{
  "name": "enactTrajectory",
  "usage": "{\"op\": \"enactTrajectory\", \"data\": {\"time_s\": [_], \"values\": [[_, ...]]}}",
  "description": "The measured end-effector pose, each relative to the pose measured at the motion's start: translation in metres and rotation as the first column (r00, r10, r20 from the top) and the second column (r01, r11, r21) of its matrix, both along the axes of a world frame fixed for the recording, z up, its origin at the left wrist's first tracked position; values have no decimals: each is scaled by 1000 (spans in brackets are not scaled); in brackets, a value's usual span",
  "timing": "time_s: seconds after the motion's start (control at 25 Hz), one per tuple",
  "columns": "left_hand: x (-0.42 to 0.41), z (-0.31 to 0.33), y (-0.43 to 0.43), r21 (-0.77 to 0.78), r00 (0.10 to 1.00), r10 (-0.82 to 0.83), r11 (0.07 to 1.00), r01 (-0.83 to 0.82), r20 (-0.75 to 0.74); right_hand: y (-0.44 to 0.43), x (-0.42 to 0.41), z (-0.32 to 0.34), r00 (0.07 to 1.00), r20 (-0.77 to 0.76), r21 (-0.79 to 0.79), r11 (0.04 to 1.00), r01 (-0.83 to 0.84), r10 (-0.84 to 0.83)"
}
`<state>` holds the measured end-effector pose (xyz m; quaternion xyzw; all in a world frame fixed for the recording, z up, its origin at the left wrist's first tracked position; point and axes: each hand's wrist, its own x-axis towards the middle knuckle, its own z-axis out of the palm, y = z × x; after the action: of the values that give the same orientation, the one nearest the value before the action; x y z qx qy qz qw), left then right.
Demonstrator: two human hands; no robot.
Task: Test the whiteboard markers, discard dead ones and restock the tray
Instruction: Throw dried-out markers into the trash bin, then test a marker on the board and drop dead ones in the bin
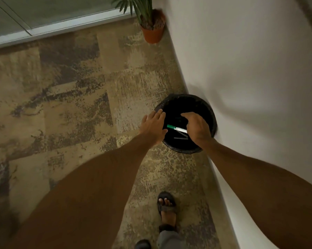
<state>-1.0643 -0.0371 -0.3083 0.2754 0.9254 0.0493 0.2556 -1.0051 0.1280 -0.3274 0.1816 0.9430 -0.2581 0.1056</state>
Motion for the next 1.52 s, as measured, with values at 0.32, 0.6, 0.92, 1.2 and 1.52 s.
{"op": "enactTrajectory", "data": {"time_s": [0.32, 0.6, 0.92, 1.2, 1.52], "values": [[7, 37, 9, 30, 999, 18, 999, -17, -30, -2, -4, 44, 1000, 3, 59, 998, 12, -12], [18, 119, 2, 85, 993, 0, 996, 10, -117, -19, 18, 118, 996, -77, 167, 985, -31, 44], [60, 247, -34, 46, 954, -40, 997, 56, -298, -67, 75, 243, 985, -167, 317, 948, 22, 33], [117, 355, -77, 49, 885, -138, 983, 178, -445, -113, 150, 346, 963, -263, 360, 920, 157, -62], [206, 416, -97, 72, 793, -311, 912, 405, -524, -144, 270, 424, 961, -214, 428, 867, 255, -177]]}}
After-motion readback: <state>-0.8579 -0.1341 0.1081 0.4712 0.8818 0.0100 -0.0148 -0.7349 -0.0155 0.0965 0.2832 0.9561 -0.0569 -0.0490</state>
